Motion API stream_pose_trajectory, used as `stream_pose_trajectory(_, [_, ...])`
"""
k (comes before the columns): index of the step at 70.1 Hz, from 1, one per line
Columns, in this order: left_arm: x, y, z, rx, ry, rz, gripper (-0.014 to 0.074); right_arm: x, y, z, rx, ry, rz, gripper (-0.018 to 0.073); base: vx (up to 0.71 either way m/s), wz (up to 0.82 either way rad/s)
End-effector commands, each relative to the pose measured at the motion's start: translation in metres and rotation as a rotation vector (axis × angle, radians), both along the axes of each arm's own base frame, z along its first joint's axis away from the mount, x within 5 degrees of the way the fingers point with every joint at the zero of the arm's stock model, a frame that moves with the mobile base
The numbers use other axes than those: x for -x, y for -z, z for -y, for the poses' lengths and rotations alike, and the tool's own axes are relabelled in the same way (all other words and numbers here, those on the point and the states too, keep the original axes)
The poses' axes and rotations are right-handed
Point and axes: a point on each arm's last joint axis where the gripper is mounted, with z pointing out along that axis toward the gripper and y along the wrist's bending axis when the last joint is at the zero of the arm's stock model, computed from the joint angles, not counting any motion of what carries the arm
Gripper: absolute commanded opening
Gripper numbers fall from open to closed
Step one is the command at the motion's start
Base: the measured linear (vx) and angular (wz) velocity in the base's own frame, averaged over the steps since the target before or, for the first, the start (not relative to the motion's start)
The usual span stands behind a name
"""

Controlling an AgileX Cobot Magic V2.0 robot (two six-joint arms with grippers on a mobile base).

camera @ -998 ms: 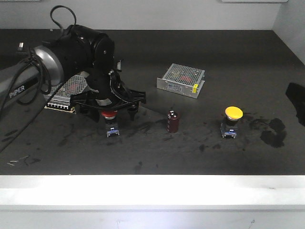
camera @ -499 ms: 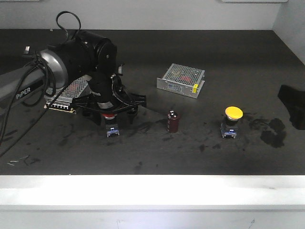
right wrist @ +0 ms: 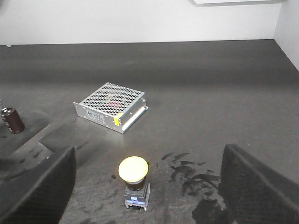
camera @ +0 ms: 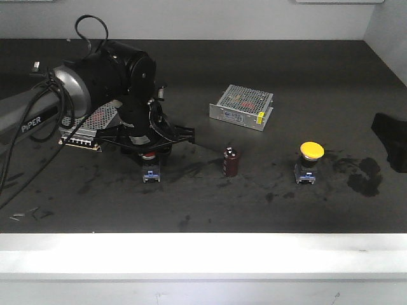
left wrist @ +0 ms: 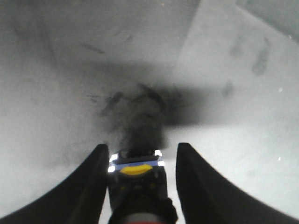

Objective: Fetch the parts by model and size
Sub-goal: 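Close the left gripper on the red-capped button and lift it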

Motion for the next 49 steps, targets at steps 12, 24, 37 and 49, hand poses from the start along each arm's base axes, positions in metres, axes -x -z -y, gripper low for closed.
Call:
stream_pose_trajectory(12, [0.009, -0.042, -0.005, -0.012, 0.064, 0.122, -0.0008, -0.002, -0.017, 0.000, 0.006, 0.001, 0.103, 0.0594, 0.00, 0.00])
stream_pose_trajectory(24, [0.020, -0.077, -0.016, -0.143, 0.094, 0.275, -0.0006, -0.002, -0.017, 0.000, 0.005, 0.003, 0.103, 0.0594, 0.00, 0.00])
stream_pose_trajectory(37, [0.040, -0.120, -0.034, -0.125, 0.131, 0.419, -0.0006, -0.002, -0.017, 0.000, 0.001, 0.003, 0.102, 0.0594, 0.00, 0.00])
stream_pose_trajectory(49, [0.065, -0.134, -0.064, -0.086, 0.121, 0.519, -0.0006, -0.001, -0.015, 0.000, 0.000, 0.001, 0.079, 0.0594, 0.00, 0.00])
